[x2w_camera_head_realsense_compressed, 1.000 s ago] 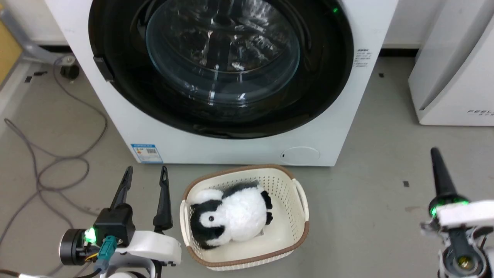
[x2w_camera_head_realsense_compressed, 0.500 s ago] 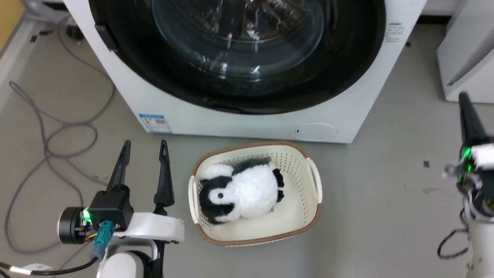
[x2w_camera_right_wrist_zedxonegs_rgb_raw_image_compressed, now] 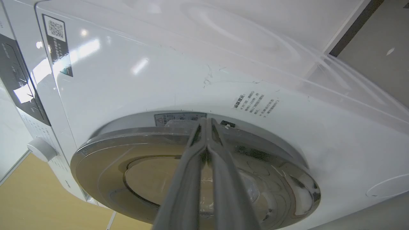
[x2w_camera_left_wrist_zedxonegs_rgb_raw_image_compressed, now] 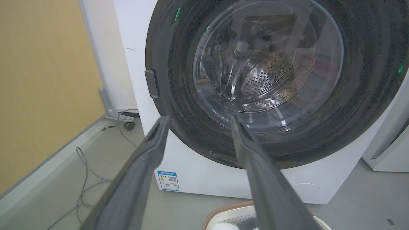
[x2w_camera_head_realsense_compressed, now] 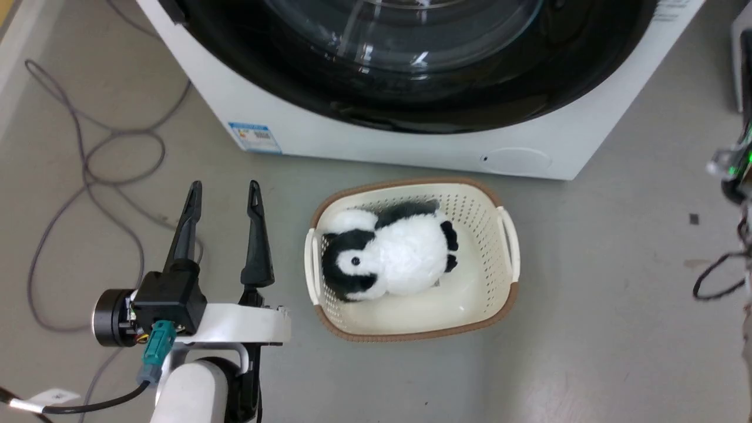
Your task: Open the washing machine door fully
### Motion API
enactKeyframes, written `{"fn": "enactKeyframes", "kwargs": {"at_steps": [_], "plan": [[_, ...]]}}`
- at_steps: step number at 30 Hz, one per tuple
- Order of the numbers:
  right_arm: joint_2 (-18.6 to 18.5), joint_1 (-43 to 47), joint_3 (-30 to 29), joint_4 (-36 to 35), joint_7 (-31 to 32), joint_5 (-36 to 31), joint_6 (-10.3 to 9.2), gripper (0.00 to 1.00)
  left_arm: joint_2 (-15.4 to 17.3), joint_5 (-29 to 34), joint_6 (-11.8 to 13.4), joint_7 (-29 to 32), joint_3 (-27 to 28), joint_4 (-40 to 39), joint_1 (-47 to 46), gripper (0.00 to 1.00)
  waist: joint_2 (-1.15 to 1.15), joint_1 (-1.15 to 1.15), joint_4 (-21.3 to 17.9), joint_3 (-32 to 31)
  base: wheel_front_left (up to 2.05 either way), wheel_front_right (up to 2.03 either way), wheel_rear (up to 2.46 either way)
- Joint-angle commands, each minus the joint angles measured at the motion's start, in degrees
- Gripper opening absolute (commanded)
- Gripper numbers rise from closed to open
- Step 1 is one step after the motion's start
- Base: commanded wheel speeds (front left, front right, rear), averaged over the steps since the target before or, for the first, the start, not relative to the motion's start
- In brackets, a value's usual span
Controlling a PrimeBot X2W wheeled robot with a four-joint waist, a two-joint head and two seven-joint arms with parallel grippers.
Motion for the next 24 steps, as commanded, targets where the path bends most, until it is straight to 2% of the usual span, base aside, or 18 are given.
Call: {"fn": "enactKeyframes", "kwargs": {"at_steps": [1,10,24], "plan": [[-0.70,-1.72,0.03,0.76,0.14,1.47,0.05,0.00,0.03,-0.25,0.29,-0.47,-0.17,-0.41,-1.15,1.00,0.00,0.00,0.56,0.75,0.00,0.00,0.00],[-2.87,-12.03,3.36,7.59,1.61,3.97,0.05,0.00,0.03,-0.80,1.02,-1.55,-0.99,-1.03,-3.25,1.00,0.00,0.00,2.41,4.47,0.00,0.00,0.00],[-4.25,-20.23,8.11,13.85,7.70,10.20,0.05,0.00,0.03,-1.62,2.31,-3.23,-2.81,-1.52,-5.82,1.00,0.00,-0.01,4.29,7.90,0.00,0.00,0.00]]}}
